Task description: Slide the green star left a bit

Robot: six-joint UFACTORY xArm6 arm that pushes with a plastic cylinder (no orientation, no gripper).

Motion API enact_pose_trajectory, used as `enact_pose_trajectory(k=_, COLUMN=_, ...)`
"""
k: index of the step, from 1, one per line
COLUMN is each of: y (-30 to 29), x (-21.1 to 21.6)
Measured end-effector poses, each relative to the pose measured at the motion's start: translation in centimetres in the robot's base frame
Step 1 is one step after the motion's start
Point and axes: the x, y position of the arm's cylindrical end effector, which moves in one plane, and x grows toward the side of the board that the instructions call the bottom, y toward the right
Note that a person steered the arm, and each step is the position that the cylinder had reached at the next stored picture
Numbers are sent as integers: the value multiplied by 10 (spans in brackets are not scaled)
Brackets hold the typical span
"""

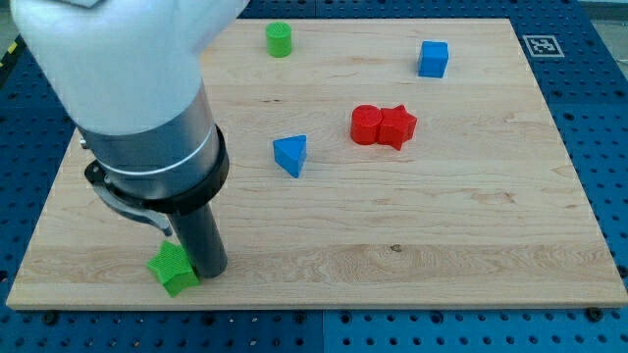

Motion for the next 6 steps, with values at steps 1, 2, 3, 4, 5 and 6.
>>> enact_pose_trajectory(k=1, y=27, x=13)
enact_pose_trajectory(k=2, y=42, x=24)
enact_pose_trajectory(k=3, y=43, x=25)
enact_pose_trajectory(k=4, y=43, x=25)
enact_pose_trajectory(k=5, y=7, x=1)
enact_pose_trajectory(k=6, y=-43, x=-13)
